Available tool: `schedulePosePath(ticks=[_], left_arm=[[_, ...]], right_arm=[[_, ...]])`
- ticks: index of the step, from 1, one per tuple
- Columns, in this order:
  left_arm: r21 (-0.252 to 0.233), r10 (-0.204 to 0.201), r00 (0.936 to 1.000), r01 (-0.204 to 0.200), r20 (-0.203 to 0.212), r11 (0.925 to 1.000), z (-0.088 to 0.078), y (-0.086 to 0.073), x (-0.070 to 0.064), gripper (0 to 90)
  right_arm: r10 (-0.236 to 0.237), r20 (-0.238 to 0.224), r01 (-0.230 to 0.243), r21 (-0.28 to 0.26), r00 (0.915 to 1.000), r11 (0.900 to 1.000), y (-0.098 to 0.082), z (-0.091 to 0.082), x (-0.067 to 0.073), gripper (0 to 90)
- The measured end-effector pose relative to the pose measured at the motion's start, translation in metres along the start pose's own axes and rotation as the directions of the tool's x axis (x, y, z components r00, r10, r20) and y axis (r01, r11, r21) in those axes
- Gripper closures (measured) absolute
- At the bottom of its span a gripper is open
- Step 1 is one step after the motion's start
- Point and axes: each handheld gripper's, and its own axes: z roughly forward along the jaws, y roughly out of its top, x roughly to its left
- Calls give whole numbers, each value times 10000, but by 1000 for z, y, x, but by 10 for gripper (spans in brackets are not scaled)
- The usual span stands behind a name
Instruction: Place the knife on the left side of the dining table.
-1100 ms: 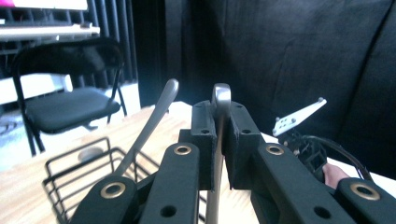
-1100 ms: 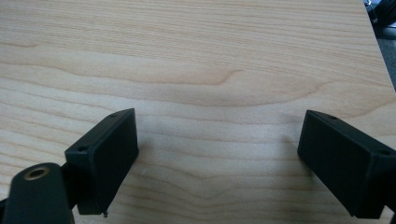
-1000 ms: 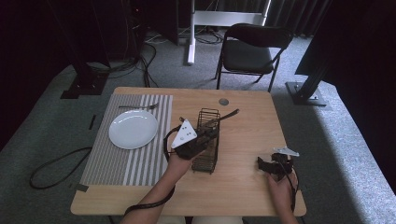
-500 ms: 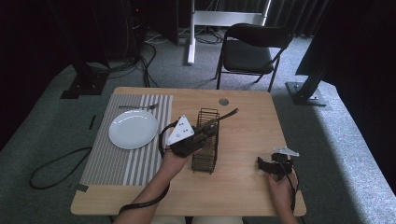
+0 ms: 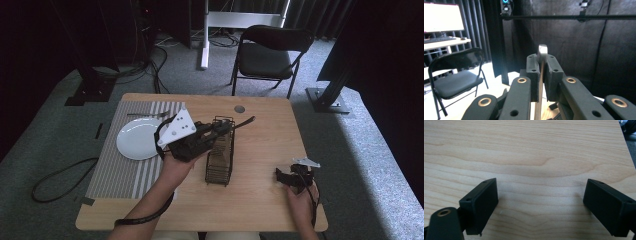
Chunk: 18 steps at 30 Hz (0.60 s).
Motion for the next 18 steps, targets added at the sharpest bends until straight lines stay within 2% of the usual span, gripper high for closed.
schedulePosePath(ticks=[4,5,12,15,18], left_arm=[[-89,112,9998,-113,-135,9999,-10,12,-3,840],[-136,57,9997,-60,-235,9999,-18,17,-3,841],[-128,-94,9964,84,-841,9999,-44,18,4,840],[-31,-232,9916,230,-1274,9997,-52,12,9,841],[125,-306,9816,335,-1887,9994,-60,3,14,840]], right_arm=[[3,3,-3,1,10000,10000,0,0,0,116],[2,4,-2,1,10000,10000,0,0,0,116],[6,3,-6,1,10000,10000,0,0,0,116],[1,5,-1,-1,10000,10000,0,0,0,116],[0,6,0,-1,10000,10000,0,0,0,116]])
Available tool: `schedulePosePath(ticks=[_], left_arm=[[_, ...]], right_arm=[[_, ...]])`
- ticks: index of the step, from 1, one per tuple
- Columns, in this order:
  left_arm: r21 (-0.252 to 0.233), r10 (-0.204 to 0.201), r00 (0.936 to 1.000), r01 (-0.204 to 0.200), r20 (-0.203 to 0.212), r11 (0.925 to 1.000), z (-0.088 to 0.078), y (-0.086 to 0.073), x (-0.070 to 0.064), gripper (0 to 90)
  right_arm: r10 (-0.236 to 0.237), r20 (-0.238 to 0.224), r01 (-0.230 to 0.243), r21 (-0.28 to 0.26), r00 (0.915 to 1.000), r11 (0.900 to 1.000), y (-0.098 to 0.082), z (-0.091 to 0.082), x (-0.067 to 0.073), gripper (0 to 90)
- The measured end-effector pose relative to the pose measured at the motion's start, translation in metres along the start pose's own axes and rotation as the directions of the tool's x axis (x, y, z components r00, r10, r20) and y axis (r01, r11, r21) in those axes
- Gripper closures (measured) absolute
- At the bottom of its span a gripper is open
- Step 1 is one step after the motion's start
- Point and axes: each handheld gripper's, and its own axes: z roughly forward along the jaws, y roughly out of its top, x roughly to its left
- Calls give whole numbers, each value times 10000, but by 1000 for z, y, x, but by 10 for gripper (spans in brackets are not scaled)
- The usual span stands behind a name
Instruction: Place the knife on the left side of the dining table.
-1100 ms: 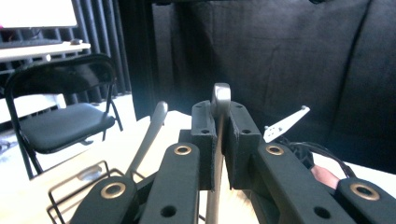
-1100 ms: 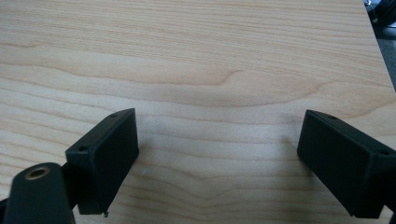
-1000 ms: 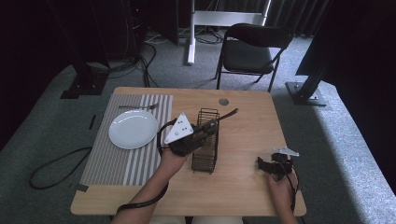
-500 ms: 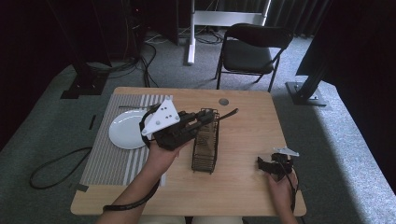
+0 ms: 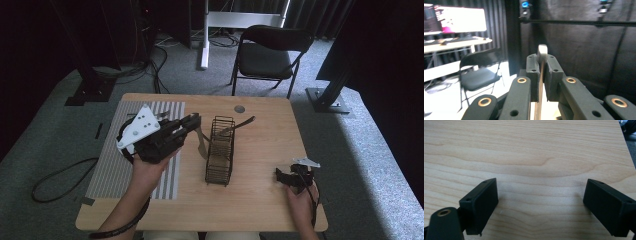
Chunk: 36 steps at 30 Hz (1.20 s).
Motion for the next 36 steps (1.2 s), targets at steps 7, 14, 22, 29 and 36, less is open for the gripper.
schedulePosePath(ticks=[7,14,22,29,36], left_arm=[[326,-269,9883,321,-1499,9990,-16,-30,18,840],[615,-604,9619,796,-2668,9949,-26,-71,35,839],[1049,-1007,9277,1474,-3594,9835,-24,-121,51,839],[1012,-1533,9125,2056,-3791,9734,-22,-145,63,839],[529,-1974,8904,2393,-4101,9695,-32,-151,65,837]], right_arm=[[10,9,-10,10,10000,10000,0,0,0,117],[33,19,-33,15,10000,10000,0,0,0,117],[44,36,-44,15,10000,10000,0,0,1,118],[55,32,-55,12,10000,10000,0,0,1,117],[53,34,-53,11,10000,10000,0,0,1,117]])
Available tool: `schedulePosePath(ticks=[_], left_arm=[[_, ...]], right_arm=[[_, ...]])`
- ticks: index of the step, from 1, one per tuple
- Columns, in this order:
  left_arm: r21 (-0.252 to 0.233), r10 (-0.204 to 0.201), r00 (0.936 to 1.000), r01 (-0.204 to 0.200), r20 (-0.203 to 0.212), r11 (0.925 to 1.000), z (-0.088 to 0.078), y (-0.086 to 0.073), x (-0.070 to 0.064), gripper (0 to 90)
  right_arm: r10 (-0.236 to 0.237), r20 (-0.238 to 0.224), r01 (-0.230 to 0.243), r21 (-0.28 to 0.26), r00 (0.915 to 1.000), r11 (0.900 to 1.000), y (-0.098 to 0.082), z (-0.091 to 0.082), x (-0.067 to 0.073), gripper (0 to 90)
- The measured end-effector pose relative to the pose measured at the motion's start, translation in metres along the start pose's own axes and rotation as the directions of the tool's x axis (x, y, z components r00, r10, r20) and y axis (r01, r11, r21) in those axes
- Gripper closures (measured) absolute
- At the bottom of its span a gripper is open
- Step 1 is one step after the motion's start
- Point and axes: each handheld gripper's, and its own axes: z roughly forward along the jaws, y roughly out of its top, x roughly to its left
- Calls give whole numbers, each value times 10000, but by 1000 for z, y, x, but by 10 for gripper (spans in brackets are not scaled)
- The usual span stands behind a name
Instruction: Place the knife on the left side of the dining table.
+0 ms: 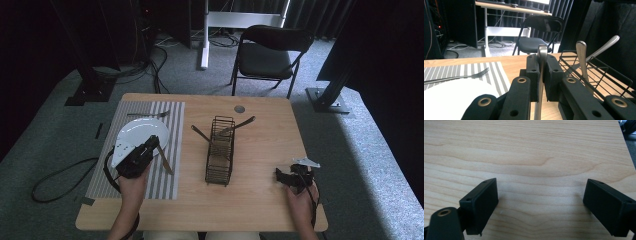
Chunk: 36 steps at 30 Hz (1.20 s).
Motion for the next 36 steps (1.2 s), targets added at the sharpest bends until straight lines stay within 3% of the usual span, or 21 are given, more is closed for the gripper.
schedulePosePath(ticks=[5,8,13,15,22,27,30,32,36], left_arm=[[-192,-283,9996,283,-3,9994,-6,-3,10,827],[-477,-389,9988,375,-286,9982,-13,-3,16,779],[-189,-114,9940,94,-1090,9998,-19,-7,27,776],[-181,-353,9906,332,-1320,9993,-23,-13,35,767],[-150,-1226,9700,1222,-2097,9924,-36,-34,75,719],[145,-1378,9592,1458,-2468,9892,-39,-52,94,677],[302,-1761,9466,1912,-2700,9811,-40,-63,107,658],[497,-1703,9350,1949,-3110,9796,-38,-69,112,649],[595,-2121,9275,2413,-3079,9686,-37,-79,123,643]], right_arm=[[0,0,0,1,10000,10000,0,0,0,117],[-5,0,5,2,10000,10000,0,0,0,118],[1,0,-1,1,10000,10000,0,0,0,118],[1,0,-1,-2,10000,10000,0,0,0,118],[3,1,-3,-1,10000,10000,0,0,0,118],[4,0,-4,-1,10000,10000,0,0,0,118],[12,10,-12,-1,10000,10000,0,0,0,118],[19,18,-19,0,10000,10000,0,0,0,118],[22,25,-22,1,10000,10000,0,0,0,118]])
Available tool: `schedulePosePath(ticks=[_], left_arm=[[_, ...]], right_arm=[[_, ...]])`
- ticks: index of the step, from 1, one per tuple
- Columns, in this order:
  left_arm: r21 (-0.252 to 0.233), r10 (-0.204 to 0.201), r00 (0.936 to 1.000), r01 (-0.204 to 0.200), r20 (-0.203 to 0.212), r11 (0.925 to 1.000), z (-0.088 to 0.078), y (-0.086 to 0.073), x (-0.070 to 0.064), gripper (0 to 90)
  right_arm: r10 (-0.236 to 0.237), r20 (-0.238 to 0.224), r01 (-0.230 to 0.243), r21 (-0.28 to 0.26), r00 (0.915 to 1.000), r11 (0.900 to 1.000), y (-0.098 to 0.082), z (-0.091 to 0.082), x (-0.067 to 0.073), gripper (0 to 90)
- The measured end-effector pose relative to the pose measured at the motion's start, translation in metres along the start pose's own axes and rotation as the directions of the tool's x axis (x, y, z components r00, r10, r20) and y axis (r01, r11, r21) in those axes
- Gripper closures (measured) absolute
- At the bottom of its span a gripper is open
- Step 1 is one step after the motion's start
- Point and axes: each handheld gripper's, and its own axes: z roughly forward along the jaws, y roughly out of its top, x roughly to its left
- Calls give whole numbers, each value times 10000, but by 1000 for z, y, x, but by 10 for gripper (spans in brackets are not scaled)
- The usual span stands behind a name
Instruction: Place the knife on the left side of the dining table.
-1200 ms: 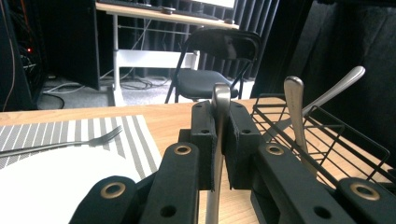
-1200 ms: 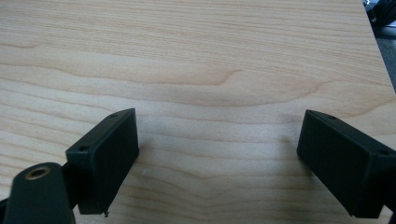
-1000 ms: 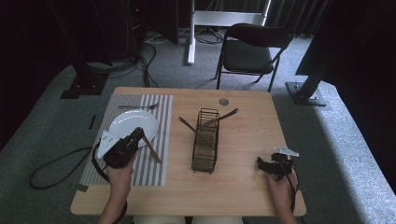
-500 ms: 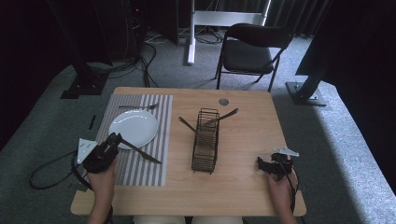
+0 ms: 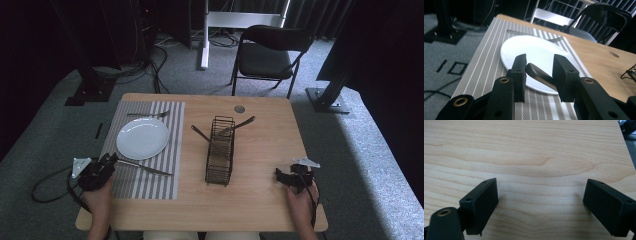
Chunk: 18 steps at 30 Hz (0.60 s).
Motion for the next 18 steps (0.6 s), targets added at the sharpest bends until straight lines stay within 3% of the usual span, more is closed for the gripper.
schedulePosePath(ticks=[5,10,14,18], left_arm=[[546,-335,9993,326,164,9980,7,-5,14,636],[929,-125,9997,144,-209,9956,12,-13,20,618],[1545,-473,9977,543,-488,9865,19,-18,27,612],[1826,-408,9973,514,-614,9818,24,-22,28,610]], right_arm=[[9,1,-9,-4,10000,10000,0,0,0,118],[8,2,-8,-5,10000,10000,0,0,0,118],[3,2,-3,-3,10000,10000,0,0,0,118],[3,2,-3,2,10000,10000,0,0,0,118]])
